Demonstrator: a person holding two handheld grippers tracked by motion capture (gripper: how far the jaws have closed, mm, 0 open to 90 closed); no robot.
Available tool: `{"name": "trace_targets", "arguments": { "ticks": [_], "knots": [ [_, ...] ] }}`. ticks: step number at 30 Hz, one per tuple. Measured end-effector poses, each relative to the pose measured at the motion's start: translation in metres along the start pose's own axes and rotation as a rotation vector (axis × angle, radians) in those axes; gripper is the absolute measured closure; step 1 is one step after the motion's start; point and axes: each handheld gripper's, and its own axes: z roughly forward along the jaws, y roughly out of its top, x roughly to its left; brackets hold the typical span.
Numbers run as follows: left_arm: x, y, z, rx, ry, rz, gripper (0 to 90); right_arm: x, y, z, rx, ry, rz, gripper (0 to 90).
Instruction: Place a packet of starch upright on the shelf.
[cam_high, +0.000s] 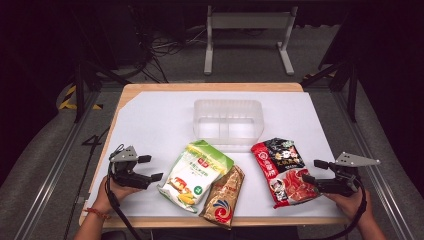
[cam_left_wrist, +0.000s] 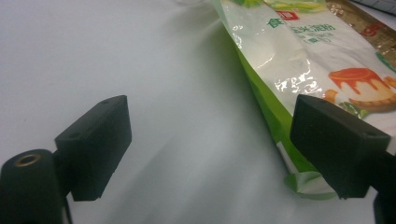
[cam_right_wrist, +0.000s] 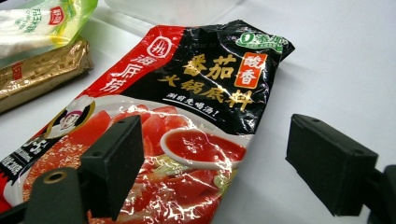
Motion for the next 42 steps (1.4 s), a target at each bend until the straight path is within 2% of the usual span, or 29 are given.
{"name": "trace_targets", "arguments": {
  "ticks": [2,6,10,13,17,21,22,28,31,33,39,42],
  "knots": [
    [-0.002,0.002,0.000,0.003,0.002,0.009,16.6,0.000,0.000,0.000,0.002,0.005,0.002,19.3],
    [-0.005,0.010,-0.001,-0.006,-0.048,0.024,19.8,0.002,0.002,0.003,0.011,0.003,0.002,18.9],
    [-0.006,0.019,0.000,-0.001,-0.061,0.030,20.6,0.003,0.003,0.005,0.014,0.005,-0.011,18.9],
    [-0.006,0.028,0.006,0.016,-0.075,0.031,21.0,0.004,0.003,0.006,0.019,0.010,-0.010,18.7],
    [-0.007,0.038,0.018,0.045,-0.093,0.052,20.9,0.004,0.003,0.007,0.017,0.017,-0.008,18.6],
    [-0.003,0.050,0.032,0.055,-0.114,0.059,20.8,0.007,0.003,0.009,0.028,0.018,-0.015,18.6],
    [-0.002,0.053,0.036,0.062,-0.129,0.053,20.7,0.008,0.003,0.009,0.030,0.018,-0.016,18.6],
    [0.004,0.065,0.054,0.069,-0.144,0.040,20.5,0.009,0.003,0.009,0.035,0.017,-0.022,18.6],
    [0.007,0.067,0.066,0.103,-0.153,0.040,19.7,0.009,0.002,0.009,0.036,0.013,-0.022,18.6],
    [0.008,0.068,0.071,0.114,-0.157,0.033,18.3,0.009,0.002,0.008,0.036,0.013,-0.023,18.6],
    [0.013,0.075,0.077,0.101,-0.171,0.006,16.9,0.009,0.002,0.009,0.039,0.013,-0.022,18.1],
    [0.016,0.077,0.085,0.127,-0.188,-0.008,16.5,0.010,0.002,0.009,0.042,0.016,-0.022,18.1]
  ]
}}
